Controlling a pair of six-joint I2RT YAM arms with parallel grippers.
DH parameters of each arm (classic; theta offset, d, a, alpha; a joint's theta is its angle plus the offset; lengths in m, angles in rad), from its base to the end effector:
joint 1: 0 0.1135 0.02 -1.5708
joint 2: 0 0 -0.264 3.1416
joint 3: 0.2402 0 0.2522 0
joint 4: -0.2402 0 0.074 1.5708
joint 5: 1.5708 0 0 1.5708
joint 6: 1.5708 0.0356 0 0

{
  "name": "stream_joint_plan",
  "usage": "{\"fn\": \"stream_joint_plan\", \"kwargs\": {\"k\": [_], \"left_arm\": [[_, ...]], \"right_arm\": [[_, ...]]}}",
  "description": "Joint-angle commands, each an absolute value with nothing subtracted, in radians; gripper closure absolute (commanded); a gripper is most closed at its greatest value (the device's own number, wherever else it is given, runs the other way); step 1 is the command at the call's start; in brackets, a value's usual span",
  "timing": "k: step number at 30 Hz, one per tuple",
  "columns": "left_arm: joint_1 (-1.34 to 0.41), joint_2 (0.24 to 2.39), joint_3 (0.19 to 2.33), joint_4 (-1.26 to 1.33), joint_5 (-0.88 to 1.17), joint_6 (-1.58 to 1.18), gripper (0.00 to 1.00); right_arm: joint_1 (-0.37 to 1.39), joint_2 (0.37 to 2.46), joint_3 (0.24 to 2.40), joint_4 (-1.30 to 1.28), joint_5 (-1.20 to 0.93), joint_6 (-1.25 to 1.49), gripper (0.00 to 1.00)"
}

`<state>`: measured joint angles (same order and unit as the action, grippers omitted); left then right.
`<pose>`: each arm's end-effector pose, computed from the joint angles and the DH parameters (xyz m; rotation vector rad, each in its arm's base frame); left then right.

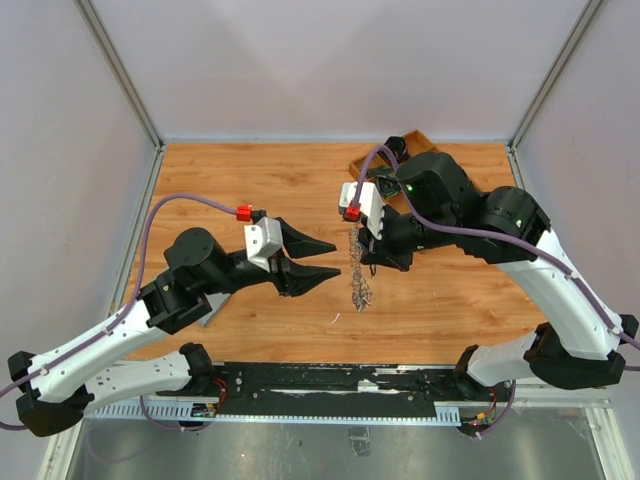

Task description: Put the keys on the keyring

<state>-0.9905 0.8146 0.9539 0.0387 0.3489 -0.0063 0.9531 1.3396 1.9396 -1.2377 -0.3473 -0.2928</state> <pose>0.0879 -0.1563 0.4180 0.9599 1.1400 -1.0594 0.1142 0.1816 0.4943 -1.4794 1.7175 0.7433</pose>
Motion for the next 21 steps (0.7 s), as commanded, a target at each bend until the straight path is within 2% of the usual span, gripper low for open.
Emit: {"fn": "stream_joint_plan", "kwargs": {"k": [1,5,9,14,21], "left_arm": [[-0.991,0.846,0.975,0.025,0.352,0.015,0.5],[-0.99,0.867,0.978,0.037,0.37,0.016,0.43],[-0.99,0.886,0.989,0.038,0.384,0.025,0.44],[-0.991,0.902,1.0,0.034,0.414,0.034,0.49],[-0.991,0.925,1.009,0.01,0.437,0.05,0.65]], "right_arm": [[0.955,1.348,2.035,-1.328,-0.332,-0.329,1.0],[0.965,1.376,2.048,-1.336,-0.386,-0.328,1.0],[0.979,1.391,2.055,-1.339,-0.413,-0.329,0.99],[0.993,1.402,2.059,-1.338,-0.421,-0.331,0.99],[1.006,1.412,2.065,-1.337,-0.433,-0.338,0.99]]}}
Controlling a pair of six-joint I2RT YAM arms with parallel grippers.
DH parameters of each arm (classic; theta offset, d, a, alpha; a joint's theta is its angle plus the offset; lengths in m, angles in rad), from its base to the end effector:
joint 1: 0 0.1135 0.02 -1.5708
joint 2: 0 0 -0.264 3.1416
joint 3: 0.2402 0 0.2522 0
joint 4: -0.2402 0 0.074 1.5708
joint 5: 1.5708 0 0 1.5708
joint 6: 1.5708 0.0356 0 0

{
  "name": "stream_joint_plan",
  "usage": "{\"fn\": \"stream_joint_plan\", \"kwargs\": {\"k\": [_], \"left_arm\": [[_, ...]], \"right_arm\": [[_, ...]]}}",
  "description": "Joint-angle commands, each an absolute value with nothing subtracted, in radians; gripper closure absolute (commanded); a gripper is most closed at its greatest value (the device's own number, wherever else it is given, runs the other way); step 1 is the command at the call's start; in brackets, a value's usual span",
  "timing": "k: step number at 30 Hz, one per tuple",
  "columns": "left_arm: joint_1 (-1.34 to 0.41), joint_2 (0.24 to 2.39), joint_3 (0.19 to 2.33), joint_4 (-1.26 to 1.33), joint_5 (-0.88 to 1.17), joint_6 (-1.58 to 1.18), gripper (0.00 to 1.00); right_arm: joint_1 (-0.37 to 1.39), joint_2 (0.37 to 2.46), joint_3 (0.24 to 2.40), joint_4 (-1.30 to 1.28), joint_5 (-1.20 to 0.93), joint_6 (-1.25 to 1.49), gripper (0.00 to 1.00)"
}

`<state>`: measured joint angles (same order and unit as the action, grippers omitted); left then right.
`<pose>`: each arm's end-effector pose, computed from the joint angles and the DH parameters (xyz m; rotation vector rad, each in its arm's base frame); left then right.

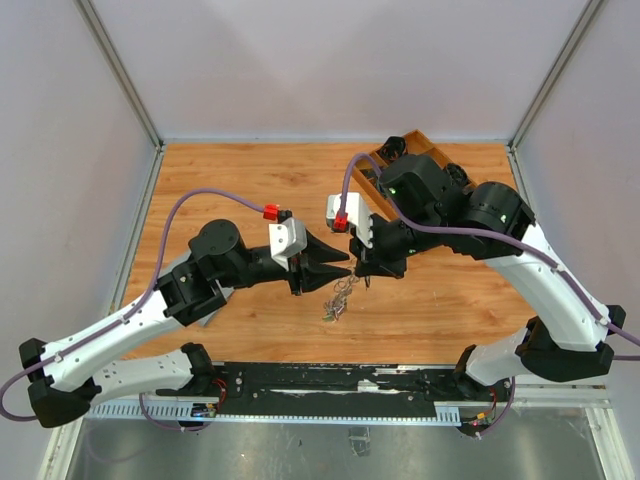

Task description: Put the keys on the keyring

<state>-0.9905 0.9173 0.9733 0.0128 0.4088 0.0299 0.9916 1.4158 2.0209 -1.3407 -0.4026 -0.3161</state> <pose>0.1017 -0.1810 0.4041 1.0695 1.1981 -1.0643 0.1119 0.1965 0.4914 -1.6054 1.7437 0.8015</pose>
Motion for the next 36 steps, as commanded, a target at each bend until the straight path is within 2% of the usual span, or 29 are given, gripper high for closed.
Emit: {"fn": "stream_joint_plan", "kwargs": {"k": [1,10,27,31,34,36], "left_arm": [[-0.991,0.926,1.01,0.009,0.438,0.051,0.66],[-0.991,0.941,1.024,-0.014,0.45,0.063,0.76],[-0.991,0.961,1.04,-0.035,0.469,0.073,0.79],[-0.991,0.963,1.046,-0.04,0.471,0.072,0.87],[-0.991,0.962,1.049,-0.04,0.471,0.072,0.99],[-0.991,0.957,1.049,-0.039,0.469,0.068,0.99]], "right_arm": [[1.008,1.411,2.065,-1.338,-0.433,-0.339,0.99],[1.013,1.41,2.062,-1.335,-0.433,-0.343,0.99],[1.019,1.402,2.036,-1.311,-0.436,-0.347,0.99],[1.019,1.401,2.025,-1.303,-0.437,-0.347,0.99],[1.019,1.396,2.017,-1.296,-0.434,-0.347,0.99],[1.019,1.389,2.012,-1.287,-0.429,-0.343,0.99]]}}
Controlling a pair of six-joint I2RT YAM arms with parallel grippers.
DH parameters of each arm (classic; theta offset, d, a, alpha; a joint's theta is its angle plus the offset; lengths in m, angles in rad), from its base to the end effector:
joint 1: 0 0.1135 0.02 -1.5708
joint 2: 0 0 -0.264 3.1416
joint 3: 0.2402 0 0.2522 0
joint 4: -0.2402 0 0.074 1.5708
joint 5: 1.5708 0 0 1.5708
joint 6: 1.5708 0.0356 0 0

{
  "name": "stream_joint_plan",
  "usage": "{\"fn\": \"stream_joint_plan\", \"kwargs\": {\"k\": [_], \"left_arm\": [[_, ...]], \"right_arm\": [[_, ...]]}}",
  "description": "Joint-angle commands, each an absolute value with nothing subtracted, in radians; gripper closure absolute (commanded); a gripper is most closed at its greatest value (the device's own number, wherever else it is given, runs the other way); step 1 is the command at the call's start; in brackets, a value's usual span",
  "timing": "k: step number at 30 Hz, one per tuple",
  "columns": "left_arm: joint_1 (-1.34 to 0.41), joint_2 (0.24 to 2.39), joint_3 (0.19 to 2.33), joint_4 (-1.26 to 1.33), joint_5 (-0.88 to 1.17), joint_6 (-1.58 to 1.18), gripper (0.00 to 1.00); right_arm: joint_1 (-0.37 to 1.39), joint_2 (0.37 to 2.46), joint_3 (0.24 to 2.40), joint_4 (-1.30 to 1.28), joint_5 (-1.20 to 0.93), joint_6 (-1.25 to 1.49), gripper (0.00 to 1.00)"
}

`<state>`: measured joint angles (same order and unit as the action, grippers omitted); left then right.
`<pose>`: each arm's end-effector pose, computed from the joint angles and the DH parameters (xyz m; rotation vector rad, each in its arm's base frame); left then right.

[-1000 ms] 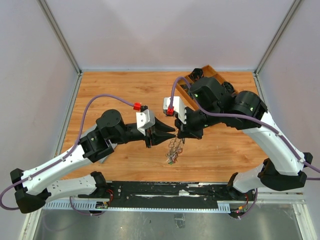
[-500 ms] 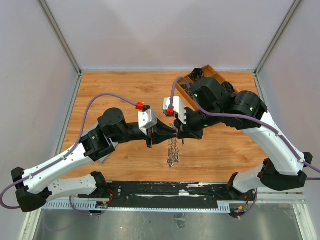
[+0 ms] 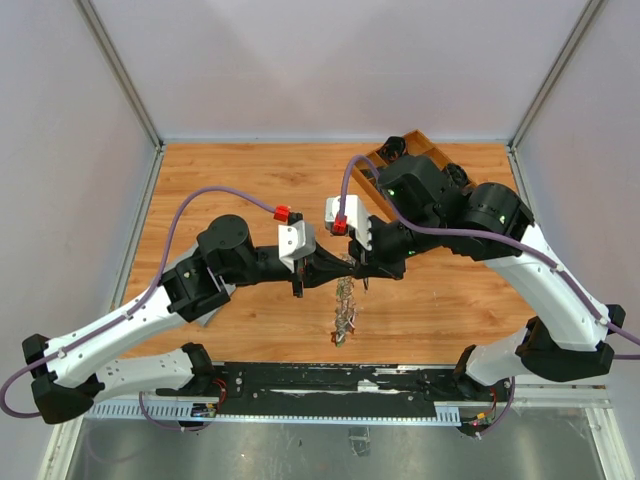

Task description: Put the keys on the keyring

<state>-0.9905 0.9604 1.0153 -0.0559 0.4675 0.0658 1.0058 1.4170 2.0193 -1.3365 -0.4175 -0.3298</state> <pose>0.1049 -0.1892 0.4031 1.1594 1.2158 -1.0766 0.1091 0.1990 0.4912 -1.6351 1.7145 0.8191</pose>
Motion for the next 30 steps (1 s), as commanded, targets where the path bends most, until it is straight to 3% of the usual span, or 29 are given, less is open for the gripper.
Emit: {"fn": "stream_joint_plan", "kwargs": {"k": [1,9,13,21,30], "left_arm": [[-0.991,0.955,1.047,-0.036,0.468,0.066,0.99],[-0.991,0.911,0.982,0.071,0.437,-0.021,1.0],[-0.991,0.885,0.924,0.144,0.411,-0.077,0.99],[-0.991,0.848,0.876,0.174,0.309,-0.133,0.99],[-0.898,0.842,0.837,0.215,0.308,-0.212,1.0]], "right_arm": [[1.019,1.385,2.008,-1.28,-0.423,-0.34,0.99],[1.019,1.29,1.947,-1.152,-0.349,-0.289,0.81],[1.019,1.188,1.833,-0.953,-0.298,-0.212,0.64],[0.981,0.99,1.542,-0.532,-0.112,0.012,0.54],[0.738,0.997,1.38,-0.303,-0.404,0.409,0.53]]}}
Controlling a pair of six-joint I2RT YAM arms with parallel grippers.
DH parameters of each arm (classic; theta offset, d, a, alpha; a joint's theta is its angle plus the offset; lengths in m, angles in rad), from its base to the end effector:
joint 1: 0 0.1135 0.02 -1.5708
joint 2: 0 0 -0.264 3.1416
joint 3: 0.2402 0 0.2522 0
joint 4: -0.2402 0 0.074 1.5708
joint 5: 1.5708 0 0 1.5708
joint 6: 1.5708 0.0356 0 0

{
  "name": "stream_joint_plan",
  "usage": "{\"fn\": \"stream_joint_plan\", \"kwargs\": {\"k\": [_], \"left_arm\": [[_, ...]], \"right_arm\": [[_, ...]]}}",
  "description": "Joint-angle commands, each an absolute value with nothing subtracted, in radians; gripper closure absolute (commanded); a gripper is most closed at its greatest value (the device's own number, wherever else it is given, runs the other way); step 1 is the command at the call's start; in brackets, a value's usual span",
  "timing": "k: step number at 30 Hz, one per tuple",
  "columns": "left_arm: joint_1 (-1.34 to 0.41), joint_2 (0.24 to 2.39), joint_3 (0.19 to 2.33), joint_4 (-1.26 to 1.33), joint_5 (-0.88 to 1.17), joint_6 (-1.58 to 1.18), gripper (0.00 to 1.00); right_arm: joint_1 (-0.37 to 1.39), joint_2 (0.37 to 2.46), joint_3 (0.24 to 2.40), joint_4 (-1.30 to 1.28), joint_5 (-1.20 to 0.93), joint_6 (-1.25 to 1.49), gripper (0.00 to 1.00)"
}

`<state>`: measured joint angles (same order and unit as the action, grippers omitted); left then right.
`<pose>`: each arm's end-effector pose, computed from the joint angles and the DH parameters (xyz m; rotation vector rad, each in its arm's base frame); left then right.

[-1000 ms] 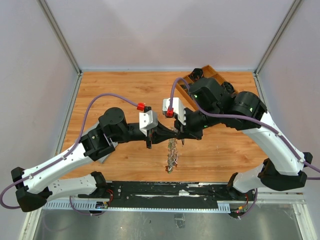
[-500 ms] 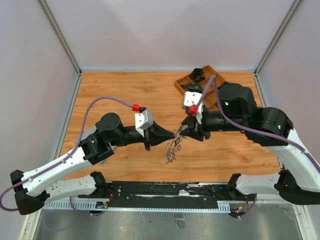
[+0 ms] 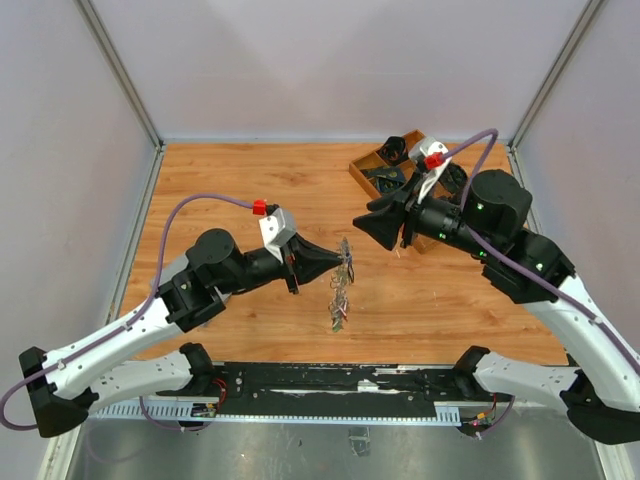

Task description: Put the keys on the keyring

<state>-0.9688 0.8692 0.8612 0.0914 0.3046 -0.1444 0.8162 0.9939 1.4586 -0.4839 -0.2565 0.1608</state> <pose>0.1059 -0.1730 0.3822 0.8718 1.3378 -1.1098 0.1143 0.1348 0.4961 -0.7338 1.5054 0.9541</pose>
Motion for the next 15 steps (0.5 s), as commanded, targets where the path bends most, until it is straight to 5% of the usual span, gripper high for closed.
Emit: {"fn": "stream_joint_plan", "kwargs": {"k": [1,8,15], "left_arm": [[-0.869,0.837,0.822,0.235,0.323,-0.232,1.0],[-0.788,0.807,0.785,0.297,0.345,-0.293,0.99],[-0.785,0.79,0.774,0.332,0.378,-0.308,0.99]], "right_arm": [[0.723,0.99,1.351,-0.271,-0.432,0.45,0.53],[0.705,0.977,1.225,-0.169,-0.545,0.572,0.55],[0.705,1.008,1.199,-0.153,-0.594,0.581,0.67]]}}
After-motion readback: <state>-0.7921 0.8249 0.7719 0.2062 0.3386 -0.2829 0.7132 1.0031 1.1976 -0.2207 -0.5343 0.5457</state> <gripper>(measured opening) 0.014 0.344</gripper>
